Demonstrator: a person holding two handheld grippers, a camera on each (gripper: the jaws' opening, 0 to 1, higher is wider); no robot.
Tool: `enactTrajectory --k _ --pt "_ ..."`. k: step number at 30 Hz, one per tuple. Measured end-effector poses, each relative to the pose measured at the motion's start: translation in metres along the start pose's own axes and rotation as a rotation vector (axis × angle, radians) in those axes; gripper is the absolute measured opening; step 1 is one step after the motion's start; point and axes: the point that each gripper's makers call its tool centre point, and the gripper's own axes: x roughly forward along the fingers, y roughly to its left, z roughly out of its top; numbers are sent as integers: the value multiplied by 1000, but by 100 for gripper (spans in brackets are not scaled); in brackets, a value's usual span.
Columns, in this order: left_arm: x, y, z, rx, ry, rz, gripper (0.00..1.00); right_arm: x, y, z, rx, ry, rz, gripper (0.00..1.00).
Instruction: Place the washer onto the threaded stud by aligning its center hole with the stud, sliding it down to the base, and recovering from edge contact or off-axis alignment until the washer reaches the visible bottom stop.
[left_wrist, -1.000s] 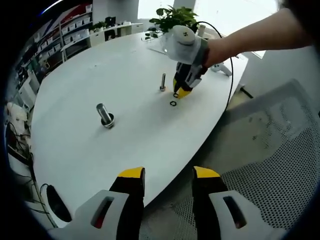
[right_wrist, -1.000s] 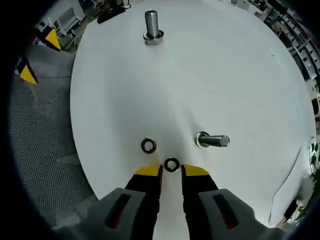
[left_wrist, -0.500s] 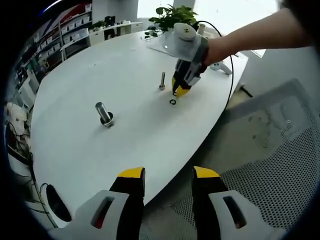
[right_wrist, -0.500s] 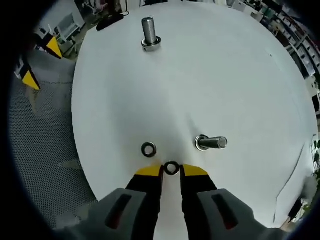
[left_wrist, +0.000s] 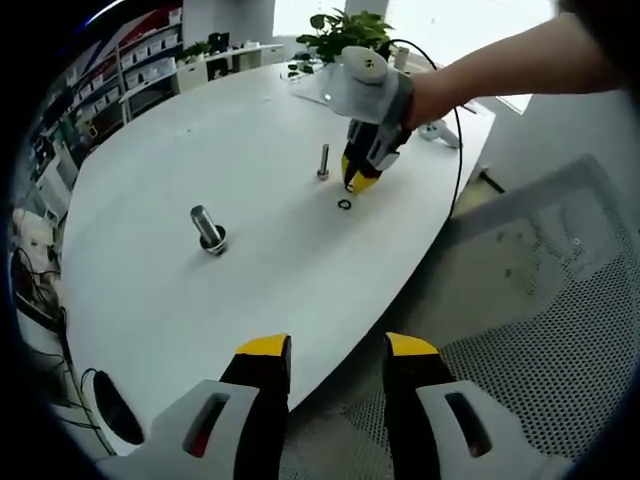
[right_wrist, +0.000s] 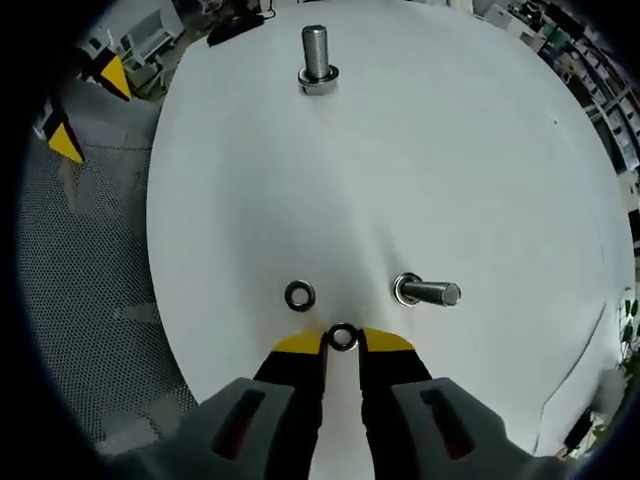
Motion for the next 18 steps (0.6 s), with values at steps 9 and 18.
enactTrajectory --k 9,18 --pt "-2 2 2 -3 -12 6 35 -2 -1 -4 73 -55 -36 14" --pt "-4 6 6 -16 -33 21 35 -3 1 -5 150 -71 -61 14"
